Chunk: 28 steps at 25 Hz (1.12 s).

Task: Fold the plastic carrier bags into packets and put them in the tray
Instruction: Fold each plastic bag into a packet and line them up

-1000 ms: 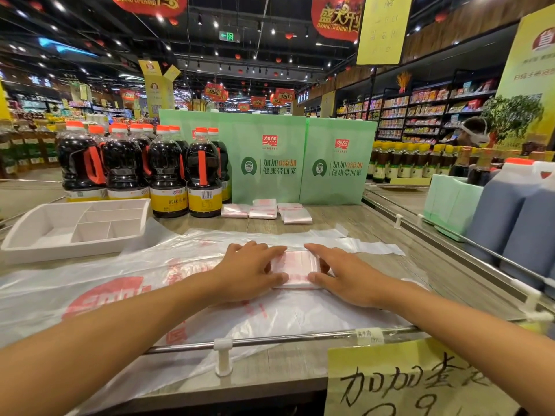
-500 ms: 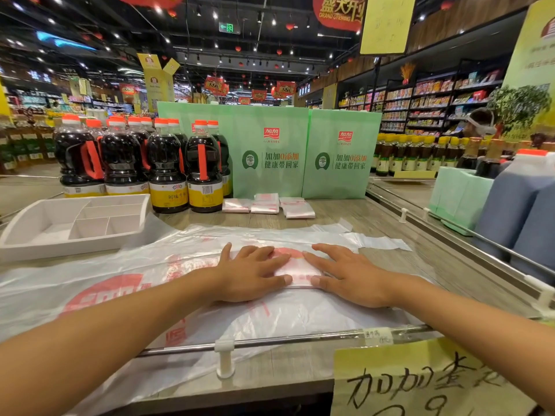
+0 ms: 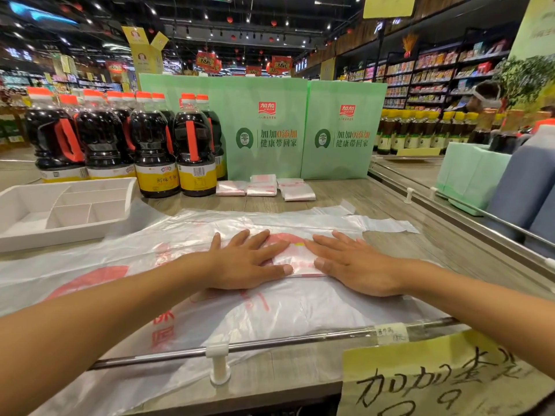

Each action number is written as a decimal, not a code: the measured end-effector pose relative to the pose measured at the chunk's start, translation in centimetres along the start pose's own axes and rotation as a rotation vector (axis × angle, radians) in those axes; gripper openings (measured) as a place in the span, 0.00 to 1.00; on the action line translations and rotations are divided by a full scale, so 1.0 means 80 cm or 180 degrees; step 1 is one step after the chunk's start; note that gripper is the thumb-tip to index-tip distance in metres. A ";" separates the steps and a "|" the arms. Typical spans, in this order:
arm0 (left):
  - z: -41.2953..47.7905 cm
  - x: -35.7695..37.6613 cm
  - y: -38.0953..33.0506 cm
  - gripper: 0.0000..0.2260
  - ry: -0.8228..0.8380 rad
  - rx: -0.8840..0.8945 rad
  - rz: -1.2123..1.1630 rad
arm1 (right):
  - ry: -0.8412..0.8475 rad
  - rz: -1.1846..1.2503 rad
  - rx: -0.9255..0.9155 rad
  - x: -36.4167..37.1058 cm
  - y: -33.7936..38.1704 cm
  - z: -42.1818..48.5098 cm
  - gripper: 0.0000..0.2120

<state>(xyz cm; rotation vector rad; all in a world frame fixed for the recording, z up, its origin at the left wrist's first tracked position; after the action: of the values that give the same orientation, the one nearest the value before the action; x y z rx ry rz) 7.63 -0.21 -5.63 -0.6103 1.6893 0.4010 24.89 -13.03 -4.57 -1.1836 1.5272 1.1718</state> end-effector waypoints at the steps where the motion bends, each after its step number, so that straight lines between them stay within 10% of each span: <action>1: 0.000 0.000 0.000 0.36 0.0004 -0.0006 0.0003 | 0.0015 -0.0025 0.0025 -0.002 0.000 0.000 0.28; 15: -0.001 0.000 0.004 0.36 -0.0218 0.0039 -0.0095 | 0.0187 -0.0400 0.0164 -0.005 -0.009 0.010 0.39; 28: -0.015 -0.015 0.002 0.39 -0.0502 0.0276 -0.0293 | -0.1019 -0.0524 -0.0833 -0.033 0.044 -0.021 0.26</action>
<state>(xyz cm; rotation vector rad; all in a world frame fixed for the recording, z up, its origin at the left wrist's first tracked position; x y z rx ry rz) 6.73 -0.55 -4.25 -0.5754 1.5143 0.3006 21.79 -13.84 -1.08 -1.1971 1.0417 1.4015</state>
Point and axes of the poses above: each hand's wrist, its own z-axis towards the middle knuckle, its own x-axis out of the palm, y = z × x, the point moved 6 cm from there along z, towards the middle knuckle
